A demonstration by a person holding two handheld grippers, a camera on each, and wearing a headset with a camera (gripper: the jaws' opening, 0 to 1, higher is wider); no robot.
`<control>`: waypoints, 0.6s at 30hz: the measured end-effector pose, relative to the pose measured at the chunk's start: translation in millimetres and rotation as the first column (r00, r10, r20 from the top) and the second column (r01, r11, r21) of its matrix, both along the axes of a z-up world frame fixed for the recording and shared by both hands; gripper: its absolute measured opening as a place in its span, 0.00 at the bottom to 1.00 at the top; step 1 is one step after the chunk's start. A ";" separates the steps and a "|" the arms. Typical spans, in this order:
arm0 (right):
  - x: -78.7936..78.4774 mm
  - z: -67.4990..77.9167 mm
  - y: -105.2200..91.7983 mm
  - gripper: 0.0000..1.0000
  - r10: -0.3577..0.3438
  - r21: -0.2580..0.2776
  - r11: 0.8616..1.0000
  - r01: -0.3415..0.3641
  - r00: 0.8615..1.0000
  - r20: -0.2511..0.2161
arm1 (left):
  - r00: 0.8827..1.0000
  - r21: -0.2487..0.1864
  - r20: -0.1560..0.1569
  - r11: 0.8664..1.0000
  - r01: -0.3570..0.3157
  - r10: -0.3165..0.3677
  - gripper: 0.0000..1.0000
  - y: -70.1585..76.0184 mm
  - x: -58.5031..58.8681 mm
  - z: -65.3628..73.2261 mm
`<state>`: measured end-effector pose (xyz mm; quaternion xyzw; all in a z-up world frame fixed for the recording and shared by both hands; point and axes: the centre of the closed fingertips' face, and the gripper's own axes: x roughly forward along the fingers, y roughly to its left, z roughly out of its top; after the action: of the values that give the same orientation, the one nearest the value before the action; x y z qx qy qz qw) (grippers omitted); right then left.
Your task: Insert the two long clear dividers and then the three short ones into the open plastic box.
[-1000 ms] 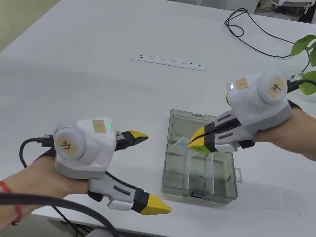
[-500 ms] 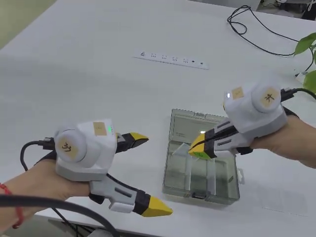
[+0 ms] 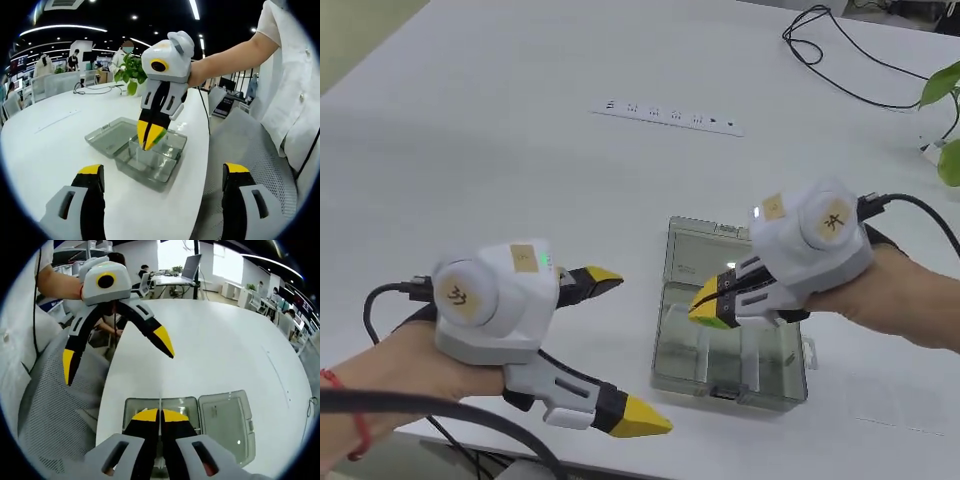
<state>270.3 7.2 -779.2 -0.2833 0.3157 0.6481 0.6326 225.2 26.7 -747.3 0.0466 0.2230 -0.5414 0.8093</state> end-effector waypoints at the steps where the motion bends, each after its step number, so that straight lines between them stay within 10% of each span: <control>1: 0.2 -1.5 0.0 0.02 -0.004 0.001 1.000 0.004 1.000 -0.002 | 1.000 -0.001 0.000 1.000 0.000 0.000 1.00 0.0 -0.4 0.1; 18: -1.8 -18.3 3.4 0.02 0.006 -0.048 0.999 -0.006 1.000 -0.014 | 1.000 0.001 -0.003 1.000 0.003 -0.003 1.00 -0.8 -0.5 -1.8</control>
<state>268.5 10.7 -797.5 -0.2949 0.3347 0.6441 0.6213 224.7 25.9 -749.1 0.0466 0.2243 -0.5426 0.8081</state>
